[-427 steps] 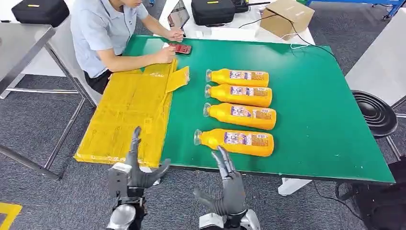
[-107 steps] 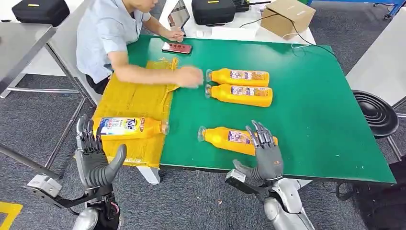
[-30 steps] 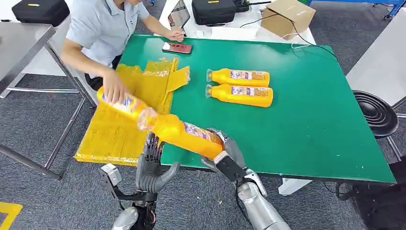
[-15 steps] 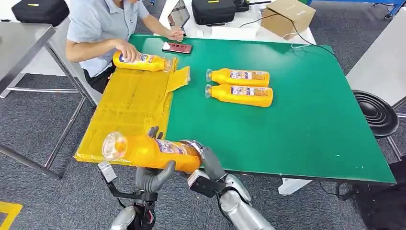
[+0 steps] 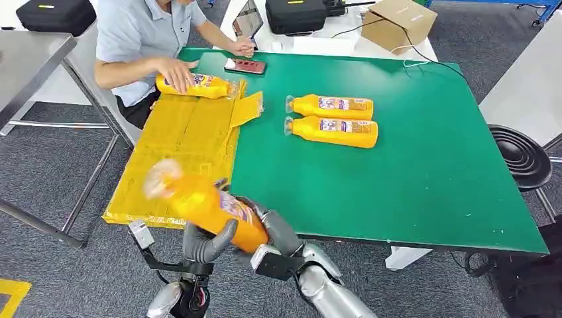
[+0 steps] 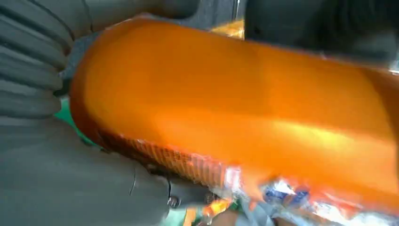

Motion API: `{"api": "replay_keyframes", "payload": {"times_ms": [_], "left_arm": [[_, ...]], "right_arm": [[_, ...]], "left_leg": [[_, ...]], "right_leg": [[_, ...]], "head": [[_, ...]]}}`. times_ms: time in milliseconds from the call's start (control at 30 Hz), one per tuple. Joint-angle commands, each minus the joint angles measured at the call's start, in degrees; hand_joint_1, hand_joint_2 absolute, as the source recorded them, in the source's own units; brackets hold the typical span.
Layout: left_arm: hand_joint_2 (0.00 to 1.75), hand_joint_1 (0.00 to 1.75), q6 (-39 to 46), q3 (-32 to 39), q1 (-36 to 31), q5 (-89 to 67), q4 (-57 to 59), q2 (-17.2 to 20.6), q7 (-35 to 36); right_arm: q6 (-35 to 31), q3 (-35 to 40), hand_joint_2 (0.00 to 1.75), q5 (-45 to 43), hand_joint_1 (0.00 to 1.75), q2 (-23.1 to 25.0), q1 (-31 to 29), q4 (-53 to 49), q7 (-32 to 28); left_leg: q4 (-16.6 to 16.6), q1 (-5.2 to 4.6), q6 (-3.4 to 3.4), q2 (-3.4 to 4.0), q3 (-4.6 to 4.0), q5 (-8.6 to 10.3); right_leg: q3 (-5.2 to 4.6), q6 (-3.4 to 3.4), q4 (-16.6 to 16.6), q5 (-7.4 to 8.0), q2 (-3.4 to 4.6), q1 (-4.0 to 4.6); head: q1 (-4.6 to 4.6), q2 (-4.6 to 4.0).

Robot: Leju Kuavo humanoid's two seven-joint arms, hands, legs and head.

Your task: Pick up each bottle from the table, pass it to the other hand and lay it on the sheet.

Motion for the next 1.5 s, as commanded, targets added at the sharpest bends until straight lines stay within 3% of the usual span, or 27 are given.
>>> {"api": "replay_keyframes", "payload": {"times_ms": [33,533,600,667,733,833,933,1067,1200,1300,1500], "left_arm": [[1.75,1.75,1.5,4.1,-1.3,0.1,-0.6,-0.9,0.3],[1.75,1.75,-2.7,7.0,-2.6,1.1,1.8,2.1,5.2],[1.75,1.75,-0.7,6.9,-3.0,-2.1,2.0,3.2,5.8],[1.75,1.75,6.6,6.5,-4.8,-12.2,3.5,6.6,7.3],[1.75,1.75,20.6,4.8,-7.8,-34.4,6.1,10.4,6.4],[1.75,1.75,22.2,5.3,-12.8,-44.7,10.3,11.2,9.6],[1.75,1.75,25.1,4.6,-18.7,-57.1,17.4,12.2,14.3],[1.75,1.75,27.2,9.3,-27.9,-61.9,31.3,11.0,14.6],[1.75,1.75,31.4,9.4,-36.9,-68.2,46.8,10.0,14.5],[1.75,1.75,30.9,8.6,-39.8,-71.2,53.6,9.7,15.6],[1.75,1.75,31.0,8.3,-40.4,-71.9,55.1,9.5,16.4]], "right_arm": [[1.3,3.8,0.0,-0.8,0.0,-1.6,0.2,2.0,-1.3],[-2.2,1.4,0.0,-1.4,0.0,-2.9,3.4,-0.7,-3.1],[-3.6,0.3,0.0,-1.5,0.0,-3.1,4.4,-1.4,-3.5],[-6.7,-2.3,0.0,-1.8,0.0,-4.0,7.0,-3.5,-3.6],[-11.7,-4.3,0.0,0.7,0.0,-5.2,10.0,-7.3,-2.7],[-16.6,-7.2,0.0,3.1,0.0,-5.3,12.0,-11.5,-2.2],[-15.9,-11.0,0.0,-0.4,0.0,-3.1,11.6,-11.9,-1.6],[-15.6,-11.7,0.0,-1.1,0.0,-1.2,10.2,-9.3,-1.6],[-15.2,-10.3,0.0,-1.5,0.0,-0.3,9.4,-6.6,-2.4],[-14.6,-9.3,0.0,-1.7,0.0,0.0,9.0,-5.8,-2.6],[-14.3,-9.0,0.0,-1.8,0.0,0.1,8.9,-5.6,-2.6]], "left_leg": [[0.0,0.06,-0.04,0.02,0.19,-0.07],[-0.1,0.01,-0.04,-0.03,0.14,-0.02],[-0.1,0.08,-0.09,-0.04,0.38,-0.11],[-0.1,0.06,-0.06,-0.06,0.27,-0.06],[-0.1,0.05,-0.05,-0.18,0.2,0.01],[-0.1,0.06,-0.07,-0.22,0.21,0.0],[0.0,0.04,-0.06,-0.31,0.1,0.05],[0.0,0.06,-0.06,-0.15,0.15,0.07],[0.0,0.07,-0.06,-0.15,0.11,0.13],[0.0,0.05,-0.04,-0.14,0.15,0.14],[0.0,0.05,-0.03,0.0,0.16,0.09]], "right_leg": [[0.22,-0.08,-0.1,-0.06,-0.05,0.07],[0.15,-0.08,-0.1,-0.05,-0.1,0.02],[0.42,-0.17,-0.1,-0.13,-0.15,0.11],[0.29,-0.12,-0.1,-0.09,-0.15,0.08],[0.25,-0.09,-0.1,-0.06,-0.23,0.06],[0.27,-0.12,-0.1,-0.08,-0.29,0.07],[0.16,-0.1,0.0,-0.08,-0.38,0.05],[0.19,-0.12,0.0,-0.01,-0.22,0.07],[0.13,-0.11,0.0,0.03,-0.24,0.08],[0.19,-0.08,0.0,0.02,-0.18,0.05],[0.18,-0.07,0.0,0.01,-0.1,0.05]], "head": [[0.02,0.0],[0.02,0.0],[0.0,0.0],[0.02,0.0],[0.02,0.0],[0.02,0.0],[0.02,0.0],[0.02,0.0],[0.02,0.0],[0.04,0.0],[0.02,0.0]]}}
